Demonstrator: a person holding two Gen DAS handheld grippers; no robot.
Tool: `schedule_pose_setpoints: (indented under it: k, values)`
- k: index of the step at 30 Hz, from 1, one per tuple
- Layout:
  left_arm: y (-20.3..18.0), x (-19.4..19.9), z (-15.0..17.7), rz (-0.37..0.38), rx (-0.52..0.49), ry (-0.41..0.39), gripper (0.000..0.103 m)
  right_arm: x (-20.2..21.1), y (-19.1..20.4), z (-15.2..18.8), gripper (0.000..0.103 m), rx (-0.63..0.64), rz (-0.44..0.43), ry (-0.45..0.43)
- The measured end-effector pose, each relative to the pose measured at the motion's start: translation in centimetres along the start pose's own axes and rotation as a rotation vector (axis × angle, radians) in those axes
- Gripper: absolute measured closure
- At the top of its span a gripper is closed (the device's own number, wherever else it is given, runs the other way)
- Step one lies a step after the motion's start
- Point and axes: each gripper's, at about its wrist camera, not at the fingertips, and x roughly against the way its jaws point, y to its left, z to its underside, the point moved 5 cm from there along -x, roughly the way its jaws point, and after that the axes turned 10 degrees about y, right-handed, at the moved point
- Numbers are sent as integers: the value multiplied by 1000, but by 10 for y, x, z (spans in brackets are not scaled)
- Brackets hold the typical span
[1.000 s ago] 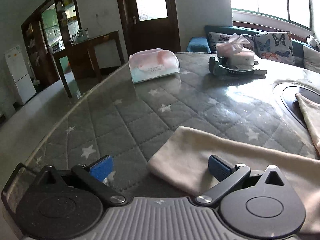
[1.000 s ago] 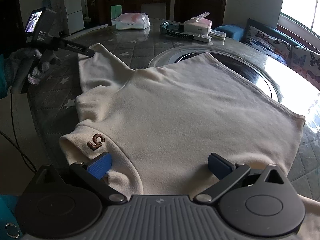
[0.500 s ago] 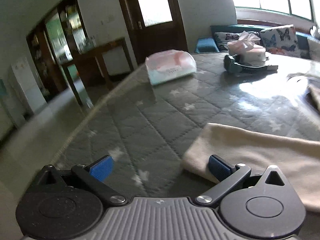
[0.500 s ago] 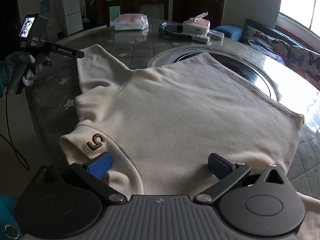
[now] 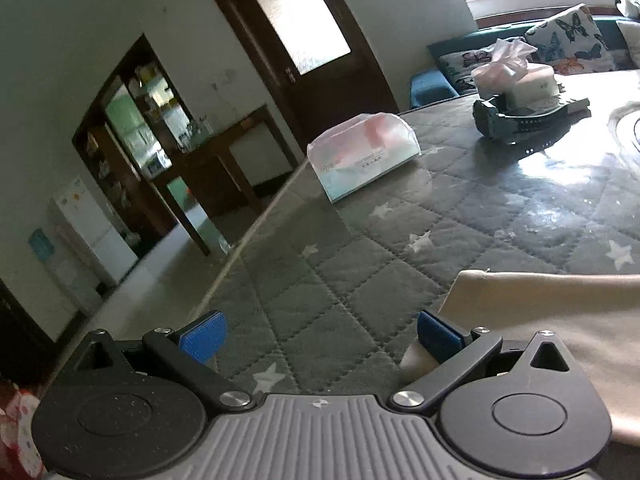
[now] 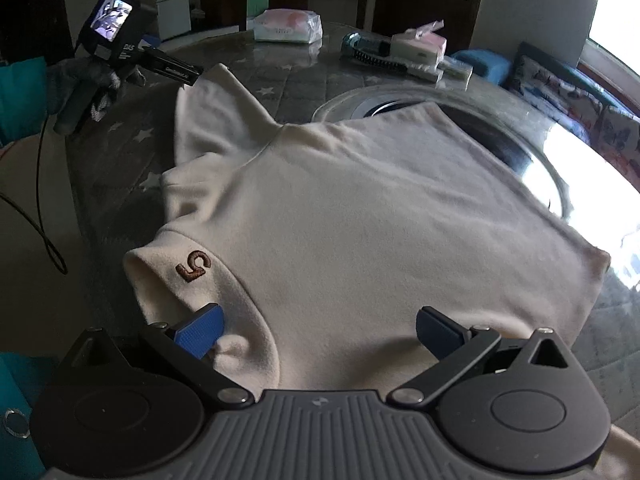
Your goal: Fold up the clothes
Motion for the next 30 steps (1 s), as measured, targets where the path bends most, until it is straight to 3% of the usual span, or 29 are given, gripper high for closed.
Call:
schedule_pose_setpoints:
  k: [7,13,20,24,30]
  values:
    - [-10,43,-5,44,-28,-58,1,28,-14,11,0,-91,42,-95]
    - [-54,116,-11,327,-39,-150,1,47,-48,40,0,-248,114,-115]
    - [-119,172,1,611,-139,-198,14,57,-102,90,0,-474,214,-115]
    - [-144,189,15,689,-217,-220,17,59,-139,126,1,-641,277,-101]
    - [-177,211,37,786,-327,-238,19,54,-171,147,3,-716,351,-67]
